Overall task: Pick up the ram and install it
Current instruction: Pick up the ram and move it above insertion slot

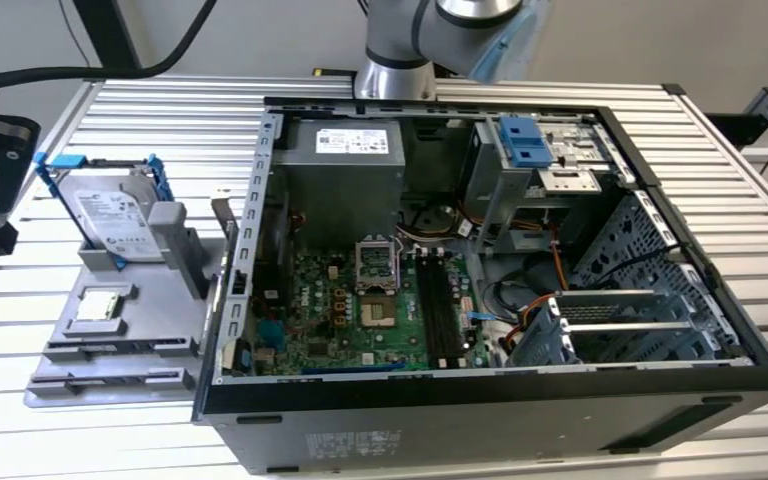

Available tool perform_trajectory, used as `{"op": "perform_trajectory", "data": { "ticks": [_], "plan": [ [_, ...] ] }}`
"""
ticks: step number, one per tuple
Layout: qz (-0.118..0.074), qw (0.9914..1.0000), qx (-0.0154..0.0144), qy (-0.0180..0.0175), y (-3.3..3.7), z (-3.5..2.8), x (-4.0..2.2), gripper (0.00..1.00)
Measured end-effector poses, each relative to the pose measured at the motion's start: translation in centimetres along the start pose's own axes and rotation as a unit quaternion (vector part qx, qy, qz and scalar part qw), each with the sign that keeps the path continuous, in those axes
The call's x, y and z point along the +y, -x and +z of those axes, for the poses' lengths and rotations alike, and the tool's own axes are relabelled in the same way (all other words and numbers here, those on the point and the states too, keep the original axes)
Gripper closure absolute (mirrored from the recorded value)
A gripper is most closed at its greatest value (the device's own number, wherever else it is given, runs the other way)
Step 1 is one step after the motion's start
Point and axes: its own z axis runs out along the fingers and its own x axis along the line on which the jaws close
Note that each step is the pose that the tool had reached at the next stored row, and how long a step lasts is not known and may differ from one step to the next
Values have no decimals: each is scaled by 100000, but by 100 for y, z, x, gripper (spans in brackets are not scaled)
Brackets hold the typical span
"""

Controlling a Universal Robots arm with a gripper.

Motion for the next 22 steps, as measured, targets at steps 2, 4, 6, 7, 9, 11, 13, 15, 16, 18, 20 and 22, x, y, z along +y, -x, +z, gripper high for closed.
{"op": "perform_trajectory", "data": {
  "ticks": [2, 4, 6, 7, 9, 11, 13, 15, 16, 18, 20, 22],
  "plan": [
    [-8, 100000, 0, 0, 0, 0, 0, 100],
    [-24, 100000, -1, 1, -2, 0, 0, 100],
    [-2289, 99974, 108, 47, -4, 2, 1, 100],
    [-3193, 99949, 153, 66, -4, 2, 1, 100],
    [-5013, 99874, 247, 99, -4, 3, 1, 100],
    [-6834, 99766, 328, 140, -4, 5, 0, 100],
    [-8597, 99629, 418, 178, -4, 7, 0, 100],
    [-10411, 99455, 511, 209, -4, 9, 0, 100],
    [-11308, 99357, 553, 228, -4, 10, 0, 100],
    [-13167, 99127, 648, 264, -4, 12, 0, 100],
    [-14974, 98869, 733, 303, -4, 15, 0, 100],
    [-16772, 98580, 816, 341, -4, 18, 0, 100]
  ]
}}
